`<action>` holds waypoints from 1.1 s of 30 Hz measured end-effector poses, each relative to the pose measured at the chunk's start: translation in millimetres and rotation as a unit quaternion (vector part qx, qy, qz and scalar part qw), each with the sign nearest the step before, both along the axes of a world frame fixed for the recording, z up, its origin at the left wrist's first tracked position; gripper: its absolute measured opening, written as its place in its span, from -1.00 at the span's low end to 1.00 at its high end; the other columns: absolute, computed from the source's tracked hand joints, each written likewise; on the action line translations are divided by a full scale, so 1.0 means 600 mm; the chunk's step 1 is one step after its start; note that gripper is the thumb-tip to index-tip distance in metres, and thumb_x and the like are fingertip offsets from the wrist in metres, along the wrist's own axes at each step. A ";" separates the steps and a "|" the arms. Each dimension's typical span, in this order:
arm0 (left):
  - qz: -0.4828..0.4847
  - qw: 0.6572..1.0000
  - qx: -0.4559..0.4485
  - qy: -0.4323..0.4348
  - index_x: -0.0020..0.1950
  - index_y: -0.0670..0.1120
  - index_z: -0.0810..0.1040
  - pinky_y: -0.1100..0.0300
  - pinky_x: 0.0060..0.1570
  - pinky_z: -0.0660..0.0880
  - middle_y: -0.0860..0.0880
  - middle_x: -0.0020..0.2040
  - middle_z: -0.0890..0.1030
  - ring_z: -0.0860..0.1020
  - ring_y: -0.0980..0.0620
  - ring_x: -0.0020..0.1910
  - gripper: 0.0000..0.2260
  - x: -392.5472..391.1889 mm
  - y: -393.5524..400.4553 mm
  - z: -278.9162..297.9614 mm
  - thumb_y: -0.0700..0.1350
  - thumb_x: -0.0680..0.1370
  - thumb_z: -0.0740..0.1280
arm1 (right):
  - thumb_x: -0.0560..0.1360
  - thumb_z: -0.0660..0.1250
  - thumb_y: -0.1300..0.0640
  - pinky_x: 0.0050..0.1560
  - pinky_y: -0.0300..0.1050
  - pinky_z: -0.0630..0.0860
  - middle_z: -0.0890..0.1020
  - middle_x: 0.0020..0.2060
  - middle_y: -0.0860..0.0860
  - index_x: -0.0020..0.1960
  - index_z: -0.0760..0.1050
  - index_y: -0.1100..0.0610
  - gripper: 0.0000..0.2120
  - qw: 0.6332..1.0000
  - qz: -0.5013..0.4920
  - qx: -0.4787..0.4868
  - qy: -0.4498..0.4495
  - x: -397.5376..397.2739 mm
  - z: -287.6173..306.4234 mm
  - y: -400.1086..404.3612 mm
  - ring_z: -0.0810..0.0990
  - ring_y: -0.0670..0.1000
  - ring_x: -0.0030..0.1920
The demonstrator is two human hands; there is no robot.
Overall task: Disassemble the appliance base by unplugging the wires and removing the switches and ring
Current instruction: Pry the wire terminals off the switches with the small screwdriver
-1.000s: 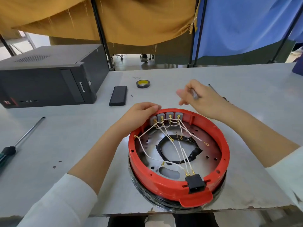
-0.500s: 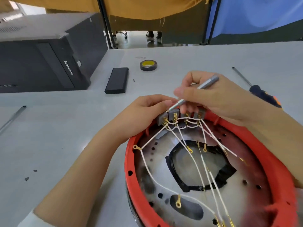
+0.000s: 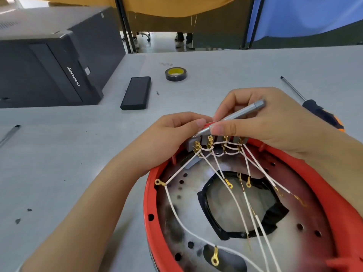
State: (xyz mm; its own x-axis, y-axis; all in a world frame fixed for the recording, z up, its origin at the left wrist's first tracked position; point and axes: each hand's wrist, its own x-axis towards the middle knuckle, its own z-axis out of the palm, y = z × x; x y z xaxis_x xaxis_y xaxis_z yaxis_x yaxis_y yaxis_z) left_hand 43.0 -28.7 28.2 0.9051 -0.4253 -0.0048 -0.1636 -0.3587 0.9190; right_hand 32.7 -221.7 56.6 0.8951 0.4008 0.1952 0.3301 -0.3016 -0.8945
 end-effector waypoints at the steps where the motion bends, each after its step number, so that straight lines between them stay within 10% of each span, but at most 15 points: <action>1: 0.001 1.000 0.001 0.001 0.00 0.19 0.63 0.55 -0.17 0.40 0.23 -0.08 0.66 0.60 0.31 -0.07 -0.81 0.000 0.000 0.000 0.02 0.60 0.22 | 0.18 0.51 -0.12 -0.16 0.08 0.55 0.65 -0.27 0.18 -0.19 0.63 0.02 -0.72 1.000 0.001 -0.002 -0.002 0.000 0.000 0.000 0.59 0.27 -0.21; 11: -0.012 1.000 -0.003 0.016 -0.02 0.16 0.64 0.29 0.01 0.50 0.11 -0.07 0.68 0.62 0.14 -0.02 -0.81 0.006 0.002 -0.006 0.04 0.59 0.22 | 0.46 0.35 0.06 -0.16 -0.41 0.49 0.69 -0.26 -0.10 -0.11 0.58 -0.06 -0.95 0.999 0.014 -0.017 -0.038 -0.005 -0.006 0.005 0.64 -0.20 -0.22; 25: -0.031 0.998 -0.042 0.028 -0.05 0.11 0.65 -0.24 0.22 0.41 -0.23 0.04 0.62 0.55 -0.28 0.11 -0.78 0.009 0.000 -0.010 0.15 0.48 0.26 | 0.59 0.23 0.10 -0.22 -0.37 0.44 0.61 -0.28 -0.11 0.01 0.46 -0.07 -0.92 0.982 0.020 -0.131 -0.135 -0.017 -0.008 0.016 0.57 -0.14 -0.27; 33: -0.016 0.999 -0.032 0.020 -0.01 0.06 0.65 -0.16 0.23 0.43 -0.11 0.01 0.66 0.58 -0.19 0.09 -0.80 0.010 0.002 -0.011 0.05 0.57 0.24 | 0.60 0.20 0.14 -0.27 -0.37 0.42 0.53 -0.38 -0.19 0.00 0.46 0.02 -0.93 0.982 0.011 -0.124 -0.142 -0.018 -0.011 0.029 0.52 -0.11 -0.35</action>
State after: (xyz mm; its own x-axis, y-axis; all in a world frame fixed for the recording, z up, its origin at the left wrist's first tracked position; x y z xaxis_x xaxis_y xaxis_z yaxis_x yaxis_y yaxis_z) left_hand 48.9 -27.3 21.6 0.8910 -0.4539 -0.0129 -0.1360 -0.2938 0.9462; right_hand 21.8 -204.1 50.1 0.8097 0.4859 0.3290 0.5639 -0.4892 -0.6653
